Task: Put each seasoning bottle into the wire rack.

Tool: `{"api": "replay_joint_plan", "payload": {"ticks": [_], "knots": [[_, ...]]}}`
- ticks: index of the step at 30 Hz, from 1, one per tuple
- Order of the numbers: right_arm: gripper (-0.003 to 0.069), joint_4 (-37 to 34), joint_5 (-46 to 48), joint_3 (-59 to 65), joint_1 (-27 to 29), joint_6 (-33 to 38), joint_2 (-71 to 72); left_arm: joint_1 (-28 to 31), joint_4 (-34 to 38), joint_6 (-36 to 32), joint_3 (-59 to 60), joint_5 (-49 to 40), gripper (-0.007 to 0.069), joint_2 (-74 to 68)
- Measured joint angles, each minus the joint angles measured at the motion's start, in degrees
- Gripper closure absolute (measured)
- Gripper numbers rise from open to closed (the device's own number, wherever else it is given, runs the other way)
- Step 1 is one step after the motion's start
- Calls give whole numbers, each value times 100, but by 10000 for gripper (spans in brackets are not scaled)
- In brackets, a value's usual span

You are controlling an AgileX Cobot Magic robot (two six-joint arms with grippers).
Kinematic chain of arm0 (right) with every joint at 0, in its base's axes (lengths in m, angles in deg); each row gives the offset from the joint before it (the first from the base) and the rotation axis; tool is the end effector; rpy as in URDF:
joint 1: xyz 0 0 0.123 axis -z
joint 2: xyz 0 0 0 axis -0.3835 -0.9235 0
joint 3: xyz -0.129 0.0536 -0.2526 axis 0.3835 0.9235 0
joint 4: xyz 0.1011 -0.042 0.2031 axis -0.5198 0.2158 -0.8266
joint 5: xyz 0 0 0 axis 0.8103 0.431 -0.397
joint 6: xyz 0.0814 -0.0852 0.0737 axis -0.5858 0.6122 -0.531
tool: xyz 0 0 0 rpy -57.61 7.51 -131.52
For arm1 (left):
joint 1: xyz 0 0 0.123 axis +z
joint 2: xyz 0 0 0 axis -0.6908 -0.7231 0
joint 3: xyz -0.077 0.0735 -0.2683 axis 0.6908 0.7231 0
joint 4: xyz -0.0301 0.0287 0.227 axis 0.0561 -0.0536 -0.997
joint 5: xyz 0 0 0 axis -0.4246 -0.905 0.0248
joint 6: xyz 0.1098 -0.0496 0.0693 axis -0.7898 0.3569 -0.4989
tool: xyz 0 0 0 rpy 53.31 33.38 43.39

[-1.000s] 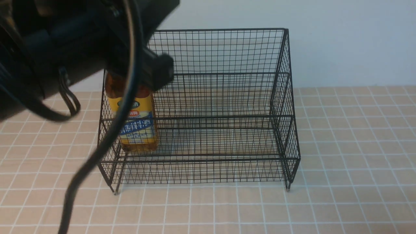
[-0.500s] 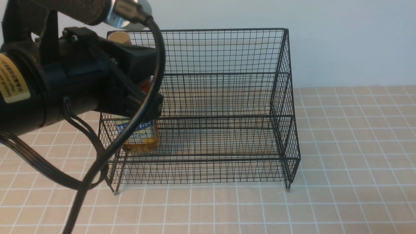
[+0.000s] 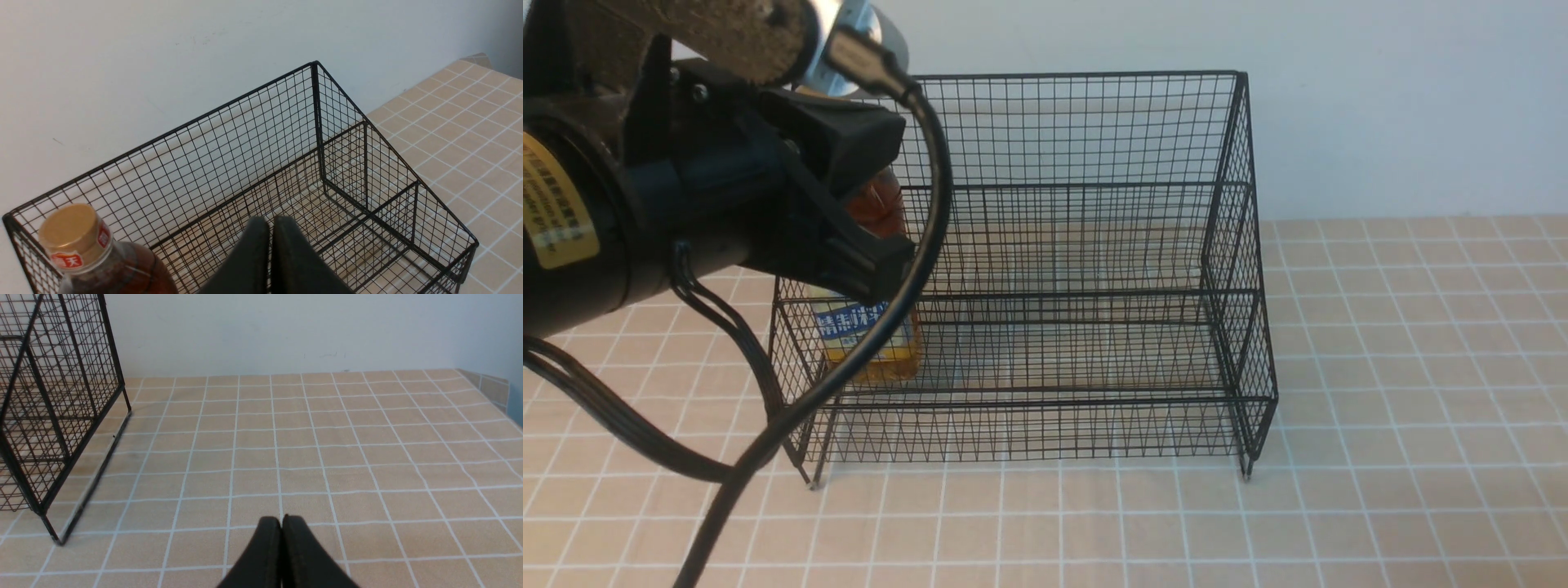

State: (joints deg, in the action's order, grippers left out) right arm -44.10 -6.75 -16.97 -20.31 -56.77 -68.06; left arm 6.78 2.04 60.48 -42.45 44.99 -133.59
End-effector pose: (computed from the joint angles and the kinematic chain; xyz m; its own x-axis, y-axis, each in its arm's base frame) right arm 0.0727 -0.0036 0.1587 -0.2975 0.0619 -0.9527 0.0589 0.9972 0.0464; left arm 0.2000 -0.1339 0.3858 -0.1404 0.2666 -0.9535 0.5480 0.8231 0.1494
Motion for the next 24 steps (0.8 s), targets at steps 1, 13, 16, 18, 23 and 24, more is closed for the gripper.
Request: {"api": "replay_joint_plan", "payload": {"ticks": [1, 13, 16, 18, 23, 24], "knots": [[672, 0, 0, 0, 0, 0, 0, 0, 0, 8, 0, 0, 631, 0], [672, 0, 0, 0, 0, 0, 0, 0, 90, -91, 226, 0, 631, 317], [672, 0, 0, 0, 0, 0, 0, 103, 425, -423, 599, 22, 631, 786], [672, 0, 0, 0, 0, 0, 0, 406, 726, -648, 1115, 184, 631, 1317], [672, 0, 0, 0, 0, 0, 0, 1315, 1144, -705, 2316, 650, 631, 2411], [672, 0, 0, 0, 0, 0, 0, 1654, 1284, -717, 2744, 776, 631, 2788]]}}
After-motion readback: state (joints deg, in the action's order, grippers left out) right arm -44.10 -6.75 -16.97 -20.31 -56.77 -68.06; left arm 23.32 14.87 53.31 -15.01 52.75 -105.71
